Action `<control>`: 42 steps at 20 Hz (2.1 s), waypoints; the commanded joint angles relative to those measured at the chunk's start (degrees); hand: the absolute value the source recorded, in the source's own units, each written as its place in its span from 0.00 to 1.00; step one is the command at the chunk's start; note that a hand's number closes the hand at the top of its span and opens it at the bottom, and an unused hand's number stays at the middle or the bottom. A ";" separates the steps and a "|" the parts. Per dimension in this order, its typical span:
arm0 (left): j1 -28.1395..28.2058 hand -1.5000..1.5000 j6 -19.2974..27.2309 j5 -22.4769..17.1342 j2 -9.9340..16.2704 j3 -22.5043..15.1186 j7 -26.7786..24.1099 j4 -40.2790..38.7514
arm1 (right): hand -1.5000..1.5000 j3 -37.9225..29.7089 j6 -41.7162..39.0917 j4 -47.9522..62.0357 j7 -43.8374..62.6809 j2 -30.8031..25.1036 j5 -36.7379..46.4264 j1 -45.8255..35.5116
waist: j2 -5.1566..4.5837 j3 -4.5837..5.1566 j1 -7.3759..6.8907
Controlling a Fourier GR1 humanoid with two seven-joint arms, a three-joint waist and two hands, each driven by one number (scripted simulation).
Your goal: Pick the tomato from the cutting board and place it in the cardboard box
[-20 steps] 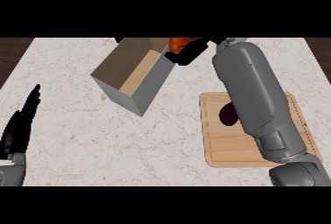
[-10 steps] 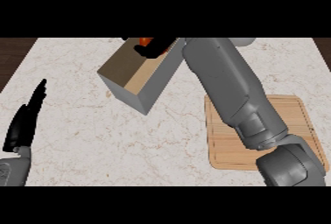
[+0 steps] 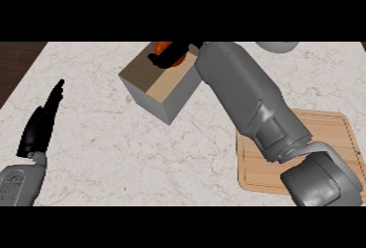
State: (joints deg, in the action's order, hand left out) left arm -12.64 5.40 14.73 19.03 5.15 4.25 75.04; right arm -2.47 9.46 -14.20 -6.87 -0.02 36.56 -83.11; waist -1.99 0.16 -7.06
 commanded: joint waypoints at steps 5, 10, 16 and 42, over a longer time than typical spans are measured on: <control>-2.63 0.50 -0.74 0.28 0.32 -0.14 -1.15 -2.07 | 0.00 -1.76 -0.32 6.64 3.86 0.02 -5.08 -1.01 | -1.03 0.05 -2.16; -1.80 0.50 -1.31 0.12 0.43 -0.38 -0.87 -0.53 | 0.00 -2.73 0.10 6.71 0.51 0.02 -6.76 -0.79 | -0.75 -0.06 -2.18; -1.98 0.50 -0.26 0.57 -1.02 -0.88 -1.86 -1.63 | 0.00 -6.25 7.26 4.01 -5.09 0.02 -11.42 -0.73 | -1.06 -0.04 -2.85; 3.18 0.50 -0.24 -0.63 1.15 3.36 -2.01 -0.56 | 0.00 -17.10 -13.54 5.31 -20.35 -23.56 -21.10 10.34 | 0.34 -0.23 3.36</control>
State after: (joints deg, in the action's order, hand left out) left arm -10.26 5.55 14.42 19.78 7.96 3.12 74.70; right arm -19.54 0.47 -9.45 -25.91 -19.05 15.29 -74.44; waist -1.63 -0.05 -3.79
